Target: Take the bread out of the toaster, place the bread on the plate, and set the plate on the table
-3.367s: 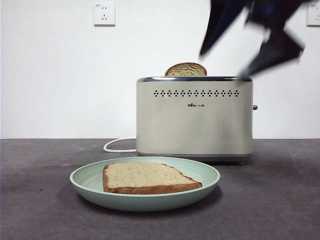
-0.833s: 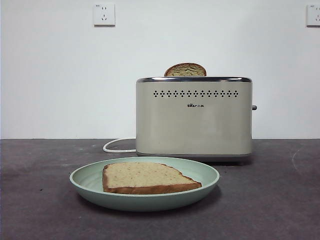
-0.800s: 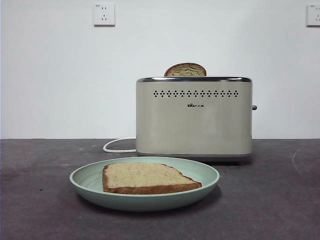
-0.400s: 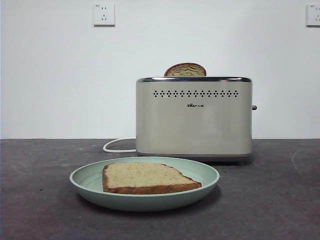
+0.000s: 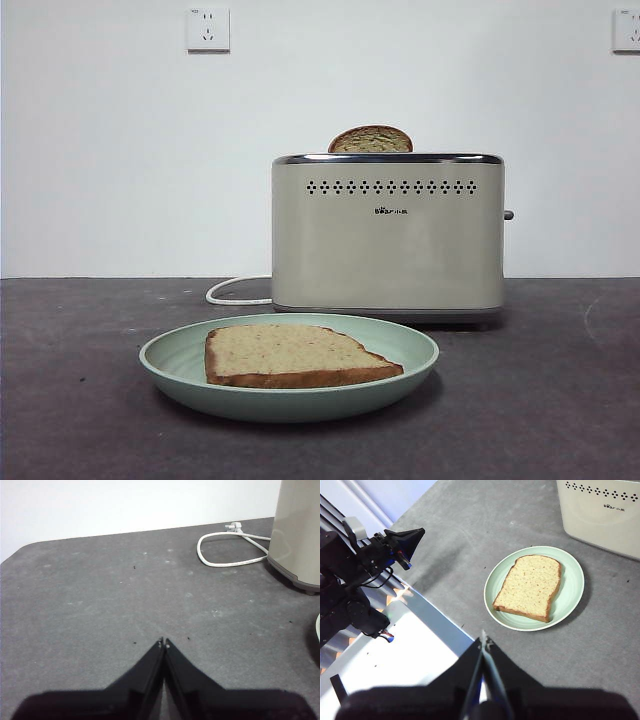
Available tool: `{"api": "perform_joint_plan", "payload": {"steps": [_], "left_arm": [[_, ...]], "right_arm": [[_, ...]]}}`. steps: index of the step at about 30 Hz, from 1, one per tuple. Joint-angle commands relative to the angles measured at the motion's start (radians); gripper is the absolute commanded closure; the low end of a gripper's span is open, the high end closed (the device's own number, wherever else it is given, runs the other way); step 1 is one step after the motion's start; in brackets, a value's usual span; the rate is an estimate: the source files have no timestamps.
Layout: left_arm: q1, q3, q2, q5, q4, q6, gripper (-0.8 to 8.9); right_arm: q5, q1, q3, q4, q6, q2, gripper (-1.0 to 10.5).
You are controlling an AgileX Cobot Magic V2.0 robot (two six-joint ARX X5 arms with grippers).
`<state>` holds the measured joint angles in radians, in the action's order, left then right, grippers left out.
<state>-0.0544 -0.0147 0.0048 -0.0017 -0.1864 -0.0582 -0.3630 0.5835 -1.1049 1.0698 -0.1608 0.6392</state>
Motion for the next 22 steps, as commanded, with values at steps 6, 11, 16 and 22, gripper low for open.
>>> {"api": "perform_joint_plan", "payload": {"steps": [6,11,16,22], "left_arm": [[0.003,0.012,-0.002,0.003,0.005,0.01,8.17],[0.003,0.012,-0.002,0.003,0.005,0.01,8.18],[0.003,0.012,-0.002,0.003,0.005,0.01,8.17],[0.003,0.012,-0.002,0.003,0.005,0.01,8.17]], "right_arm": [[0.003,0.003,0.005,-0.005,0.001,-0.001,9.4],[0.003,0.003,0.005,-0.005,0.001,-0.001,9.4],[0.124,0.001,0.005,-0.013,0.198,-0.008,9.5],[0.194,-0.15,0.005,0.042,0.241,-0.072,9.5]]}}
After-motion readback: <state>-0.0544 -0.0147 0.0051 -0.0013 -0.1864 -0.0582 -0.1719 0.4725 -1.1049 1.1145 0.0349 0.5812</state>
